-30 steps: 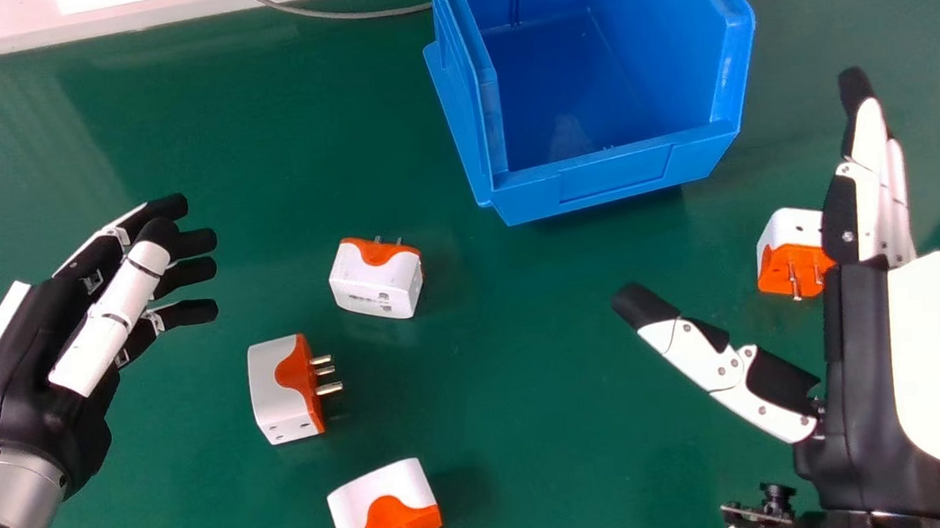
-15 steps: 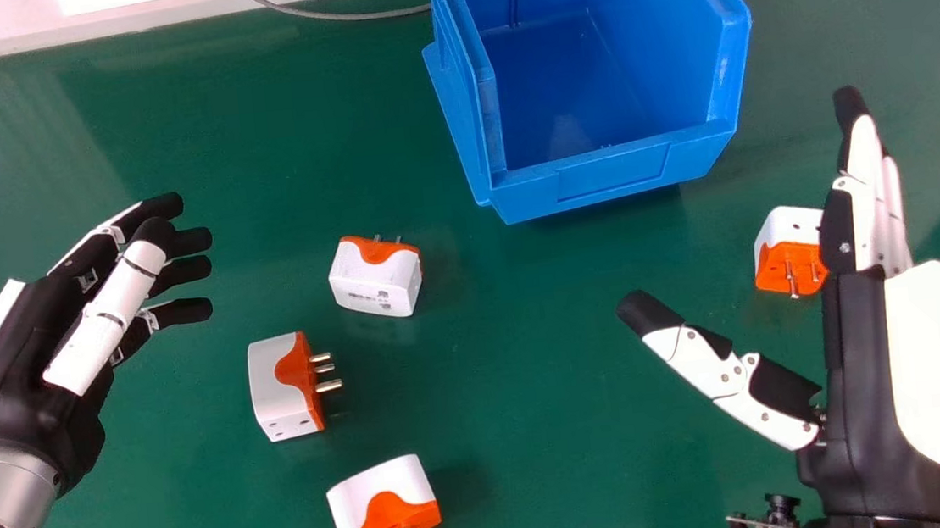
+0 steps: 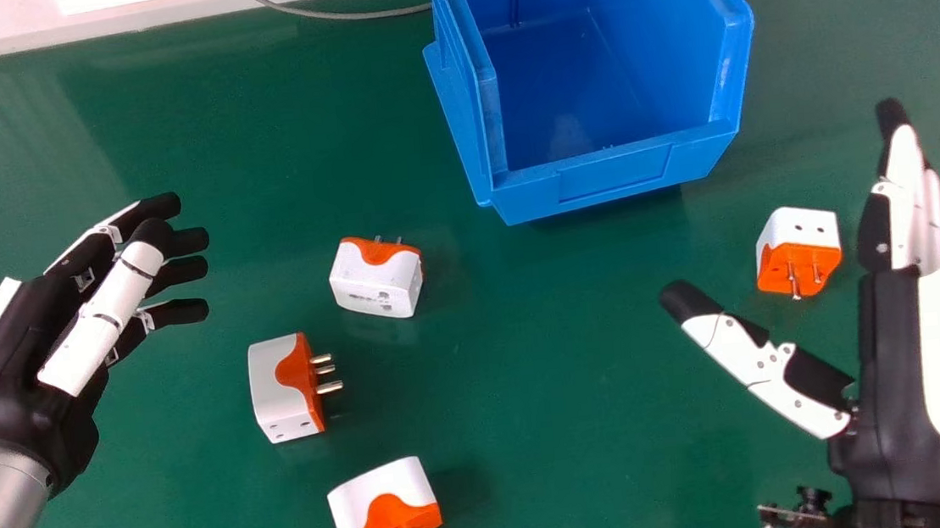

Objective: Pick all objects and put in blue box

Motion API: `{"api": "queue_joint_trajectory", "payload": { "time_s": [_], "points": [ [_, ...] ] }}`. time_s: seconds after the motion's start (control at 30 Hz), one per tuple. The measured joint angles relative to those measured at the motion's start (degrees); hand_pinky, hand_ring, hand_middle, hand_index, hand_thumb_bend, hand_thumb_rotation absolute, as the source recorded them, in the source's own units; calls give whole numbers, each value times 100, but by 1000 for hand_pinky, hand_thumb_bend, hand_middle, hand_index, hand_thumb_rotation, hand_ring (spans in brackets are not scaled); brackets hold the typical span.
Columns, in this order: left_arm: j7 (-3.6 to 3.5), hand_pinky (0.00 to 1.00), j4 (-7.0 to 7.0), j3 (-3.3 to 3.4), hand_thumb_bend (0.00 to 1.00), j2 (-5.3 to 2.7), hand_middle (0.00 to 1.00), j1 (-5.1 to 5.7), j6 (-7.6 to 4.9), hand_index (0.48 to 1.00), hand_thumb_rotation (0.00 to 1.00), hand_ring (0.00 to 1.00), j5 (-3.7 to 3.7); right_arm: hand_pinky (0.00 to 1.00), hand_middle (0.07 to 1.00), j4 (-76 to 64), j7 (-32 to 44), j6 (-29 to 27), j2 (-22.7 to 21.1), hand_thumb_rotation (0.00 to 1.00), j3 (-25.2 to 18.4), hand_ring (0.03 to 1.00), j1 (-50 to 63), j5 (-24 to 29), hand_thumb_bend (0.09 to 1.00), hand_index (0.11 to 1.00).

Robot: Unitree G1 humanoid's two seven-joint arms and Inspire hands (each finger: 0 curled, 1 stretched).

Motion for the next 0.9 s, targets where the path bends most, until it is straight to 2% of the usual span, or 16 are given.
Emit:
{"api": "queue_joint_trajectory", "payload": {
  "time_s": [0.2, 0.33, 0.63, 0.8, 0.9],
  "points": [
    [-6, 698, 7, 25, 520, 3, 789, -2, -2, 832, 637, 794, -5, 838, 1000, 350, -5, 282, 74, 617, -149, 1000, -252, 8, 602, 1000],
    [-13, 699, 135, 40, 519, 17, 789, -36, -52, 830, 637, 795, -5, 820, 1000, 589, -4, 550, 129, 605, -236, 1000, -513, 10, 600, 1000],
    [-14, 698, 173, 41, 519, 42, 790, -100, -64, 826, 638, 792, -4, 814, 1000, 1359, 58, 1073, -17, 573, -336, 989, -1151, 54, 595, 1000],
    [-18, 698, 394, 40, 518, 55, 791, -190, -153, 825, 638, 791, 5, 824, 1000, 1709, 244, 1435, -252, 562, -401, 987, -1496, 59, 588, 1000],
    [-29, 697, 426, 36, 526, 55, 790, -216, -167, 825, 635, 789, 3, 830, 1000, 1915, 379, 1668, -338, 556, -418, 986, -1759, 75, 588, 1000]
  ]
}}
